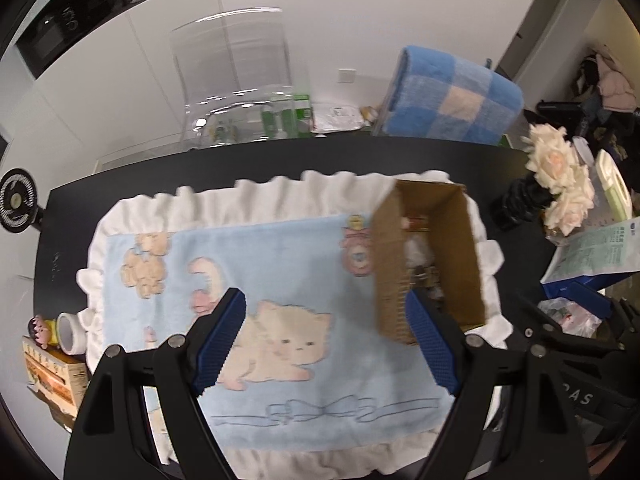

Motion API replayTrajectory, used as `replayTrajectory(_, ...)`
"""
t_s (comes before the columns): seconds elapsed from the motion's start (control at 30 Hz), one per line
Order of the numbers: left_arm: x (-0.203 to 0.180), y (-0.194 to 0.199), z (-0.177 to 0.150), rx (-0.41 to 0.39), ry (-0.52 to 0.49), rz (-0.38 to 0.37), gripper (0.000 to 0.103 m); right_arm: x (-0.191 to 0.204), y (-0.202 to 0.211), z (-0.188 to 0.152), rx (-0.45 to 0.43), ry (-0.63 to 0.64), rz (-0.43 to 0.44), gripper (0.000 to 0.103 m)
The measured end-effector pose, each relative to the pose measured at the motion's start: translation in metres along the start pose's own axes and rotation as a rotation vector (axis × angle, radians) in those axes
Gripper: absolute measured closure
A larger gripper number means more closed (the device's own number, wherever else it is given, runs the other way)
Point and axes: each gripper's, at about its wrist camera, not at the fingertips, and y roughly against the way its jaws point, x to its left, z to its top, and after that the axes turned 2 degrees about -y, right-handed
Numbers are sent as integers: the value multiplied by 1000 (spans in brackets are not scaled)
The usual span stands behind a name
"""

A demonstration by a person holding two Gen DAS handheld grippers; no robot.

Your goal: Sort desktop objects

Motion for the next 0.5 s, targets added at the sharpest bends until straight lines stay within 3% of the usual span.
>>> replayTrajectory(0.37,119,25,-21,15,42,29,22,116,17,-17,-19,30,35,0)
replayTrajectory(0.5,141,35,-33,21,43,18,13,145,31,-26,-32,44,37,0)
